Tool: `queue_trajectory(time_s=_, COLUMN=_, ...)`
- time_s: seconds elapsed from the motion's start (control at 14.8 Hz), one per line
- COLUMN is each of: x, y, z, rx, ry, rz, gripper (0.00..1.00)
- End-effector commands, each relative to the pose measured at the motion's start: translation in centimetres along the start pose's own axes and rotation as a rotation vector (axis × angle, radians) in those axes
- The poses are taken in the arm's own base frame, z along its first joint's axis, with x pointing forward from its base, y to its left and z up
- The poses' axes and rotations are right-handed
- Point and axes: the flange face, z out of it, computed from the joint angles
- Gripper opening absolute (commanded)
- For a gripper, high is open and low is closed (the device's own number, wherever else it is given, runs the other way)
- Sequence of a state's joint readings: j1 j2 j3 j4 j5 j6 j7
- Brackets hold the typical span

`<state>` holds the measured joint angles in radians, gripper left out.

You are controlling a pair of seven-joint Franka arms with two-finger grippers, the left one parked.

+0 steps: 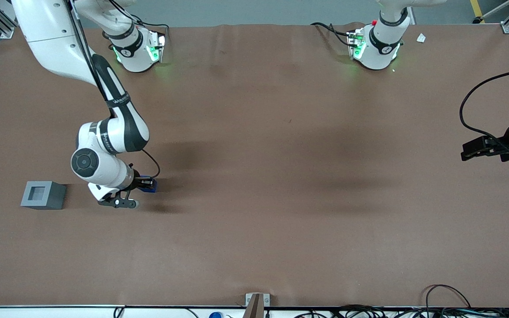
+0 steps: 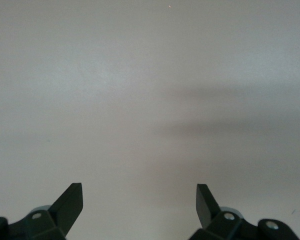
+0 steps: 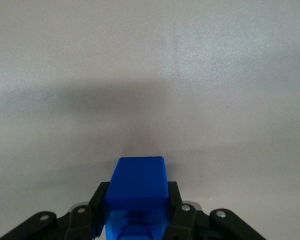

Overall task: Insert blue part into gray base with right arm
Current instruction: 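Lift the blue block and carry it over the gray base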

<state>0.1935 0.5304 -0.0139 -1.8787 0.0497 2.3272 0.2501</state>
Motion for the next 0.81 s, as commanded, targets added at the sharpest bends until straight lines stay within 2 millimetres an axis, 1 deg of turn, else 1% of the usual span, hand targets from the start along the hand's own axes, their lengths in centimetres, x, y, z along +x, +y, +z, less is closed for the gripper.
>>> queue_trajectory(time_s=0.0, x=0.1, y=0.1, z=-2.1, rx=0.0, ry=0.0, rz=0.004, gripper=0.28)
queue_trajectory(time_s=0.07, x=0.5, y=0.1, z=-2.9, rx=-0.001, ry=-0.004, rz=0.008, gripper=0.25)
queue_trajectory(time_s=0.2, x=1.3, y=0.9, z=-4.7, rx=-0.001, ry=-0.008, rz=0.02, gripper=0.22)
queue_trajectory(time_s=0.47, x=2.9, y=3.1, z=-9.9, rx=0.009, ry=0.009, rz=0.052, gripper=0.2)
queue_trajectory(time_s=0.61, x=3.7, y=4.9, z=-12.5, rx=0.001, ry=0.031, rz=0.066, gripper=0.18)
queue_trajectory(time_s=0.74, x=4.0, y=7.1, z=-14.1, rx=-0.01, ry=0.053, rz=0.062, gripper=0.18)
